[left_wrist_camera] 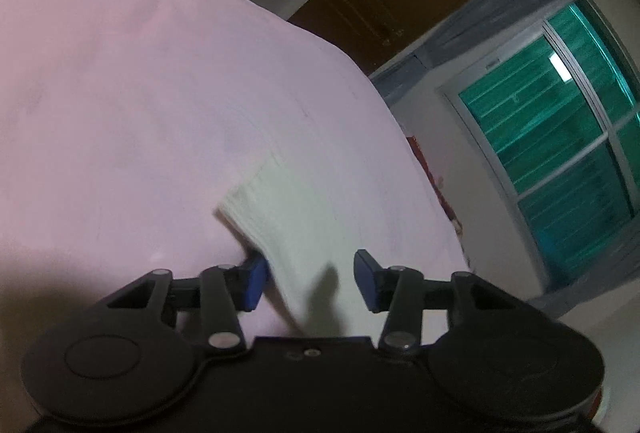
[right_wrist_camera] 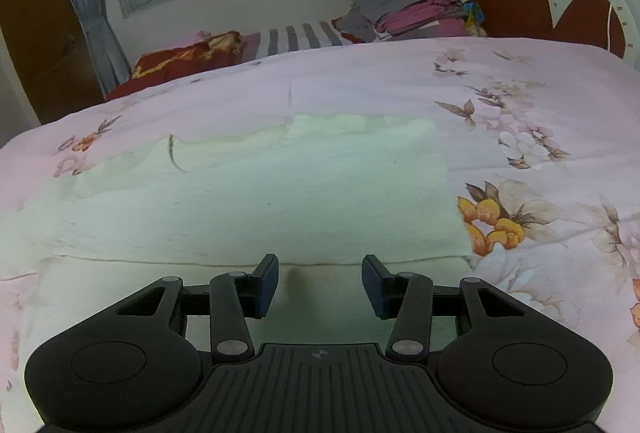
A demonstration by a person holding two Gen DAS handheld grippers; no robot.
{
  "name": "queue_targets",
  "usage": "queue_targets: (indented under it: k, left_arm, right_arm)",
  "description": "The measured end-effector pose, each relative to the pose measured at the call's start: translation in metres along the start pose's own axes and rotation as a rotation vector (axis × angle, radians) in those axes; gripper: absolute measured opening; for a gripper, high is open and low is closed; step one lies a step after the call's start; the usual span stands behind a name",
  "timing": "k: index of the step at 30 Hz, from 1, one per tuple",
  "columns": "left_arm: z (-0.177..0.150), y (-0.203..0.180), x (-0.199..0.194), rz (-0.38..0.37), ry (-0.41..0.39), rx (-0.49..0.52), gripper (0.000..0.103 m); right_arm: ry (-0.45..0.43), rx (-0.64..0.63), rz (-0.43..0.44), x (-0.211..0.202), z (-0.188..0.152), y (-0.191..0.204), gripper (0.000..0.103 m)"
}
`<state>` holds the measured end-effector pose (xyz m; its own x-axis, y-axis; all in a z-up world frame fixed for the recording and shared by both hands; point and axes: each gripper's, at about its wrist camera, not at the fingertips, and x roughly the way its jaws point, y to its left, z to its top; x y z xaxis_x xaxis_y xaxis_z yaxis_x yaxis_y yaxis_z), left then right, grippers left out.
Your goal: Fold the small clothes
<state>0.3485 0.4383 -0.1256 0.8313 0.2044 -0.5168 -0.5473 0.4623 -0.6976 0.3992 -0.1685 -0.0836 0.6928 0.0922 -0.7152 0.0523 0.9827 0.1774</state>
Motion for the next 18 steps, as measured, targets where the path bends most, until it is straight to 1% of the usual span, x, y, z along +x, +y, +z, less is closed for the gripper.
queue_targets:
  k: [1,3,5,6,7,11,14,16,18]
  left_arm:
    - [0.004,0.000,0.004,-0.021,0.010,-0.003,0.026]
    - [0.007,-0.005,0.011,-0.034,0.043,-0.002,0.006]
    - [0.008,-0.010,0.014,-0.043,0.052,-0.003,0.005]
    - [0.006,-0.013,0.015,-0.050,0.057,0.000,0.002]
    - [0.005,-0.019,0.015,-0.061,0.056,0.009,0.003]
    - [-0.009,-0.050,0.016,-0.144,0.073,0.054,0.003]
    - [-0.034,-0.092,0.025,-0.216,0.127,0.136,0.003]
    - [-0.064,-0.126,0.030,-0.274,0.180,0.204,0.004]
    - [-0.089,-0.155,0.034,-0.308,0.212,0.274,0.003]
  right_arm:
    - [0.000,-0.004,-0.002,0.000,0.000,0.001,0.047]
    - [0.001,-0.010,-0.004,-0.002,0.002,0.002,0.047]
    - [-0.003,-0.012,-0.005,-0.003,0.002,0.003,0.047]
    - [-0.006,-0.010,-0.006,-0.003,0.003,0.002,0.047]
    - [-0.008,-0.003,-0.005,-0.003,0.004,0.001,0.047]
    - [-0.011,0.016,-0.001,-0.003,0.004,-0.001,0.047]
    - [-0.014,0.028,-0.001,-0.003,0.004,-0.004,0.047]
    - [-0.018,0.039,-0.002,-0.004,0.004,-0.007,0.047]
    - [-0.019,0.053,-0.004,-0.005,0.004,-0.011,0.047]
